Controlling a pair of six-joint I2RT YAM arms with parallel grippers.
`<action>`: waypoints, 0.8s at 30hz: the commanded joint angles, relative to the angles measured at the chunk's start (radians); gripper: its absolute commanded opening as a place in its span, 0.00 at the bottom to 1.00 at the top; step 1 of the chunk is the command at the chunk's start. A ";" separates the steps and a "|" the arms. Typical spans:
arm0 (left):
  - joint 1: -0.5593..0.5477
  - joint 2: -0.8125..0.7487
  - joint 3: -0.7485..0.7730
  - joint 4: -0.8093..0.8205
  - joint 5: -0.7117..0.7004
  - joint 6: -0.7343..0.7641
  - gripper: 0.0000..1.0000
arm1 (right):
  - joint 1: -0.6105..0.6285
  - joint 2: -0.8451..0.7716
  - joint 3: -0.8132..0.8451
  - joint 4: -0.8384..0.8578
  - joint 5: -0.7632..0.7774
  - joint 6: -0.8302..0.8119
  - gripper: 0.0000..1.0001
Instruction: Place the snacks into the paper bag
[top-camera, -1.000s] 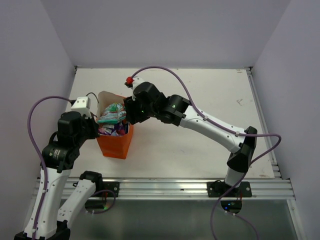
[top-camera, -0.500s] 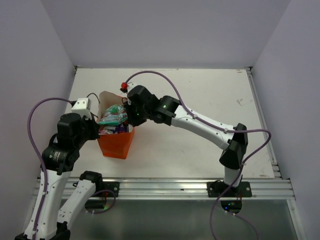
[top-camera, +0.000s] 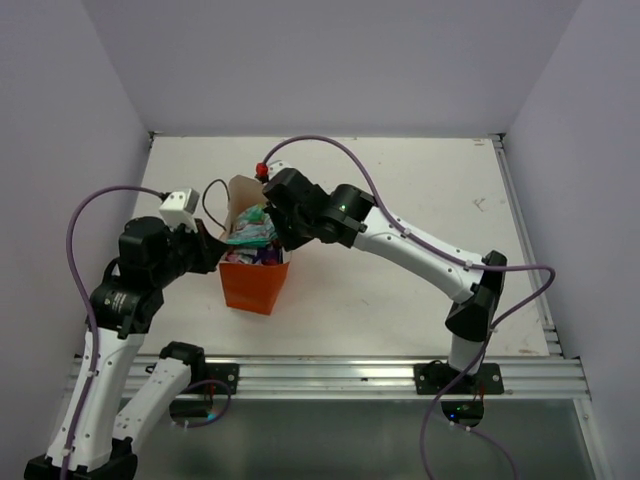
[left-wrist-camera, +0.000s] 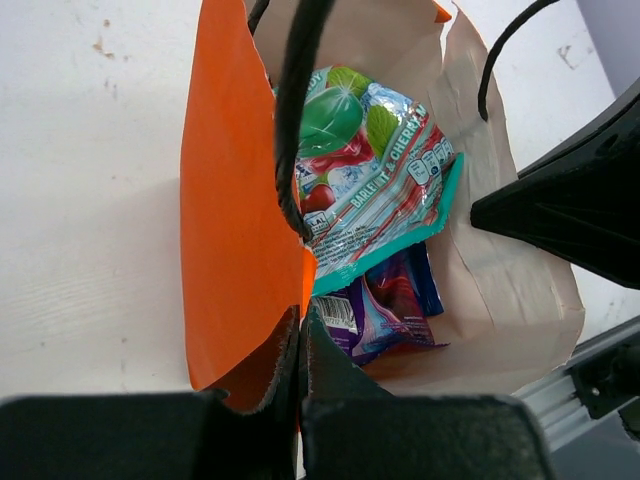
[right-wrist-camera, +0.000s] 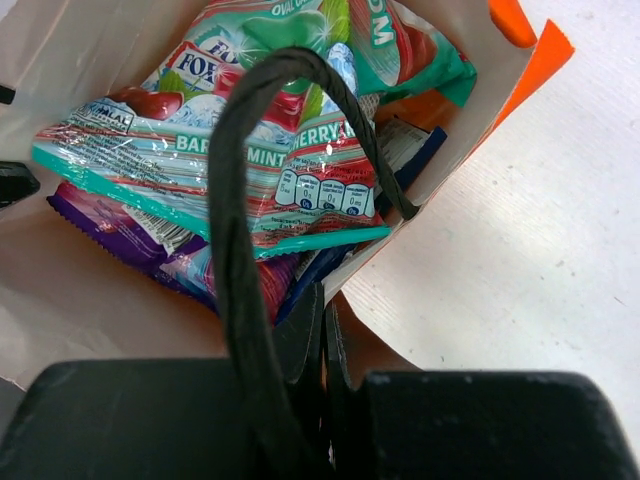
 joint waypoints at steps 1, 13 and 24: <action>-0.017 -0.009 0.027 0.178 0.124 -0.057 0.00 | 0.006 -0.089 0.049 -0.007 0.079 -0.018 0.00; -0.050 0.077 0.030 0.265 0.064 -0.140 0.00 | -0.003 -0.220 0.013 -0.121 0.234 -0.025 0.00; -0.220 0.177 0.016 0.356 -0.109 -0.207 0.00 | -0.128 -0.372 -0.174 -0.087 0.218 -0.018 0.00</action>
